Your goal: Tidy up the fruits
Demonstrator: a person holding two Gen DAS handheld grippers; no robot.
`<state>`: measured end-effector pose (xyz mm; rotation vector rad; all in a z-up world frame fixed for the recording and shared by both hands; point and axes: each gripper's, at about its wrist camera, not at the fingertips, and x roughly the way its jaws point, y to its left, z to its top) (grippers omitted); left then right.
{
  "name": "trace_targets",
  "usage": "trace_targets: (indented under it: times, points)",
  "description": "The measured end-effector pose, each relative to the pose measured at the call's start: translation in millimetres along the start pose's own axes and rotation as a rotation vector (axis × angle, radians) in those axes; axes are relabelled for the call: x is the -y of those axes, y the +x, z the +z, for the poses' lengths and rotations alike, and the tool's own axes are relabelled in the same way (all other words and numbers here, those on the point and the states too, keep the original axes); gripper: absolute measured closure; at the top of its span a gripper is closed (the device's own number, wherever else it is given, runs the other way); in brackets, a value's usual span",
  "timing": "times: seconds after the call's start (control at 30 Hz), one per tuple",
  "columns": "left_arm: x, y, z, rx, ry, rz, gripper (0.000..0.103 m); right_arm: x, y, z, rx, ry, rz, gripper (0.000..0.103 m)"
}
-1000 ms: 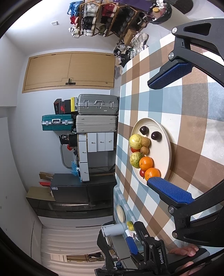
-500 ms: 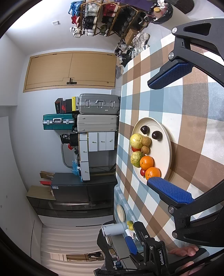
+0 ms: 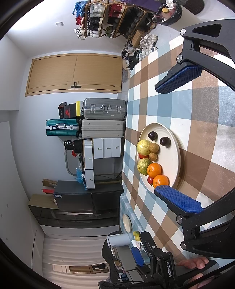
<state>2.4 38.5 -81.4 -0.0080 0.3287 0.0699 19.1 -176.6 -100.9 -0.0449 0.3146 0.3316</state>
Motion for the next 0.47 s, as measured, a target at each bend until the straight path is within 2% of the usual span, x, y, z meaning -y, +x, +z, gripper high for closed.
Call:
trace_targets:
  times: [0.47]
  points:
    - [1.5, -1.3, 1.8, -0.001, 0.001, 0.006, 0.000, -0.2, 0.4, -0.6, 0.001, -0.001, 0.000, 0.000]
